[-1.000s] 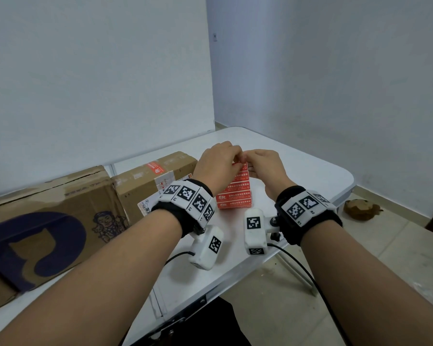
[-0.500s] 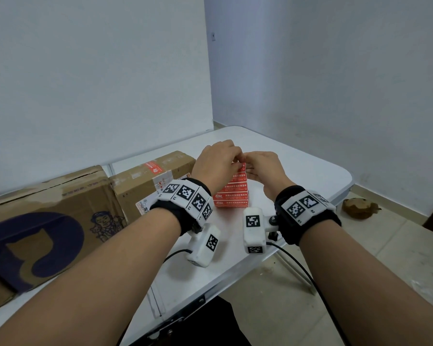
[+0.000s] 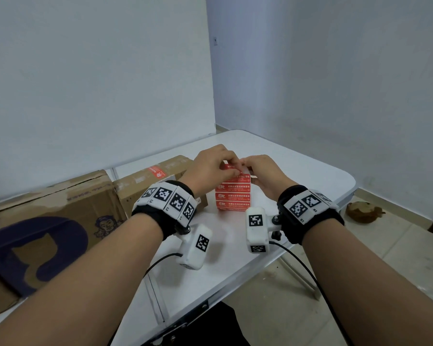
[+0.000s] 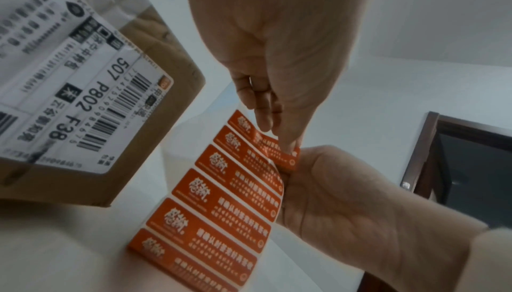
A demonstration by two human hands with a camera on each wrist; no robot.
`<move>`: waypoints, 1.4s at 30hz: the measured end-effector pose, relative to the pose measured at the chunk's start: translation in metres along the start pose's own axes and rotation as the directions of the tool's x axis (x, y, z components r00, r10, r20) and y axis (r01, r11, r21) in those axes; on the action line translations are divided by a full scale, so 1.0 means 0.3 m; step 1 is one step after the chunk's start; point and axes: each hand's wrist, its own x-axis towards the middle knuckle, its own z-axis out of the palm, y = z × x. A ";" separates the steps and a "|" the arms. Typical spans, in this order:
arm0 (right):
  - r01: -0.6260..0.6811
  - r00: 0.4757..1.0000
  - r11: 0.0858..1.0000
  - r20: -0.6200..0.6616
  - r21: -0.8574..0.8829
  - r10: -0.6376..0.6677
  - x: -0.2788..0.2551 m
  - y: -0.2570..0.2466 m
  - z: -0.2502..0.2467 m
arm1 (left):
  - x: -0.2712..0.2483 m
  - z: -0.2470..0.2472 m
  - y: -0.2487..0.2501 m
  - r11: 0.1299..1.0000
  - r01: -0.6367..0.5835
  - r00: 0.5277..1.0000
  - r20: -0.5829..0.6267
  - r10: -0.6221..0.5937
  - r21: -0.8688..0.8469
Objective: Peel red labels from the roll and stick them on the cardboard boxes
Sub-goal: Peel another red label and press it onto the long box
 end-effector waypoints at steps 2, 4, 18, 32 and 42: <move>-0.021 1.000 0.999 0.008 -0.032 0.021 0.007 -0.001 0.005 | -0.013 -0.021 0.001 0.996 0.042 0.999 0.017 -0.041 -0.082; -0.019 0.998 0.995 -0.057 -0.102 0.013 0.026 0.015 0.007 | -0.025 -0.043 0.001 0.977 0.097 0.995 0.018 -0.095 -0.191; 0.313 0.939 0.935 -0.091 -0.168 -0.331 0.023 -0.093 0.093 | -0.043 -0.236 -0.001 0.403 0.345 0.815 0.057 -0.577 -0.848; 0.424 0.904 0.905 0.078 -0.029 -0.421 -0.009 -0.179 0.261 | -0.126 -0.303 -0.063 0.250 0.353 0.720 0.091 -0.688 -0.901; 0.406 0.907 0.909 0.163 -0.091 -0.388 -0.001 -0.203 0.361 | -0.218 -0.379 -0.119 0.651 0.327 0.770 -0.206 -0.604 -0.685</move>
